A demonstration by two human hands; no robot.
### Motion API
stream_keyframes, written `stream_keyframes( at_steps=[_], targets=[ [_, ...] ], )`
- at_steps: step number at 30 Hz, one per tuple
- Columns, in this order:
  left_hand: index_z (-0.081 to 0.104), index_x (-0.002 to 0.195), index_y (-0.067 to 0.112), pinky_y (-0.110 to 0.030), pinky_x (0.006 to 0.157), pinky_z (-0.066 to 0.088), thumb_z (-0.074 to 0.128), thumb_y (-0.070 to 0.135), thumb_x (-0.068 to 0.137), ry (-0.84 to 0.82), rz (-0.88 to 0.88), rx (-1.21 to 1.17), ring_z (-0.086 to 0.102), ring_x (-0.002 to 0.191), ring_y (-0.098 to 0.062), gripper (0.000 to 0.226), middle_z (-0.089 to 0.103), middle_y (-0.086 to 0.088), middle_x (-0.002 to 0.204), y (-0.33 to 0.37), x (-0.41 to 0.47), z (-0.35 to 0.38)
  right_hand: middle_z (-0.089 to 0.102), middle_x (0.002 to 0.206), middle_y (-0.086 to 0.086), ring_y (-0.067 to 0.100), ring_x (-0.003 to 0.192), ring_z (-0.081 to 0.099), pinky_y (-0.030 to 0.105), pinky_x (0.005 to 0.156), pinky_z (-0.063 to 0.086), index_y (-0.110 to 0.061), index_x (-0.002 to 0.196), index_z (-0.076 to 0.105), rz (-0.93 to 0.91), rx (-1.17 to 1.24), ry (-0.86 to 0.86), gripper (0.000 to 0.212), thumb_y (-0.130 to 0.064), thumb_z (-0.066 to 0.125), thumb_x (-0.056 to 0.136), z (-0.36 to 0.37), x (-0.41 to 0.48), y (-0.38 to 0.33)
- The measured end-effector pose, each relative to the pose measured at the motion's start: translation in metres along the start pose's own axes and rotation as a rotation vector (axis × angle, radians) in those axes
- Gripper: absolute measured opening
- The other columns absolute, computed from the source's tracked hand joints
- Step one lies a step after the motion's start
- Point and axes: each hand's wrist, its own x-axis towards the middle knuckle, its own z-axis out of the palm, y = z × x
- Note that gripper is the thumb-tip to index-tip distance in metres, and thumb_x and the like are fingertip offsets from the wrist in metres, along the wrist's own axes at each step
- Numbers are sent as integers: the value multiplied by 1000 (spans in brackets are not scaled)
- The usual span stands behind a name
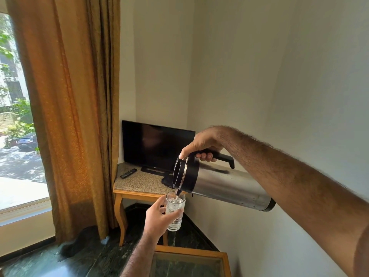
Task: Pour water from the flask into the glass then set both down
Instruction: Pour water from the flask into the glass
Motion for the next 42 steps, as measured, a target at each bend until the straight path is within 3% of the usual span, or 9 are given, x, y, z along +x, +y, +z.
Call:
stream_keyframes(
  at_steps=[5,8,12,20,26,30,35,40,42],
  targets=[
    [67,133,29,-19,75,60,95,31,73,0,-3,8,75,108,-14,66,78,15,107,-2,-1,-2,49,56,-1,15,46,43,27,54,41,-20,50,56,4,3,-10,56,-59,85,79,3,0,1],
    [67,128,37,-30,84,64,95,34,72,3,-7,27,74,106,-9,62,78,19,105,-1,0,-3,49,57,-1,15,47,43,27,54,41,-20,55,56,-3,19,-12,54,-58,85,79,4,-2,1],
    [65,103,54,-9,59,57,95,35,71,-1,13,6,75,93,5,48,71,44,97,6,-5,-6,48,57,-1,15,47,43,27,54,41,-19,57,54,-2,26,-6,54,-58,82,83,3,-5,1],
    [66,111,47,-16,69,62,95,39,68,7,24,18,76,93,3,52,78,27,100,7,-6,-5,48,56,-2,14,45,43,26,53,41,-20,54,54,0,13,1,56,-58,81,84,4,-8,1],
    [63,105,52,-3,57,53,95,28,72,-19,14,9,69,88,20,52,68,49,97,8,-7,-4,49,54,-3,14,43,44,23,50,43,-22,45,56,-3,11,-7,59,-59,83,82,4,-5,3],
    [64,115,45,-7,59,55,94,33,72,-7,17,30,75,89,7,53,76,23,104,4,-5,-3,49,54,-2,14,44,44,23,51,44,-22,47,56,-5,11,-5,58,-60,83,82,4,-4,5],
    [64,135,30,-20,75,58,94,33,73,-8,16,10,67,99,3,68,69,21,112,0,-3,-1,49,54,-2,15,43,44,22,49,44,-22,45,56,-1,9,-6,59,-59,84,81,5,-3,3],
    [66,118,42,-18,74,55,94,33,72,-2,-24,27,74,91,3,55,76,26,95,-3,-4,-3,50,55,-2,14,43,44,21,49,44,-21,48,56,-2,38,-4,57,-57,86,80,5,-5,3],
    [61,108,53,-14,69,56,95,32,71,-5,-16,33,72,89,14,54,72,43,94,-2,-5,-4,49,55,-2,14,45,44,23,50,43,-21,49,55,3,32,-9,57,-58,85,80,6,-5,2]
  ],
)
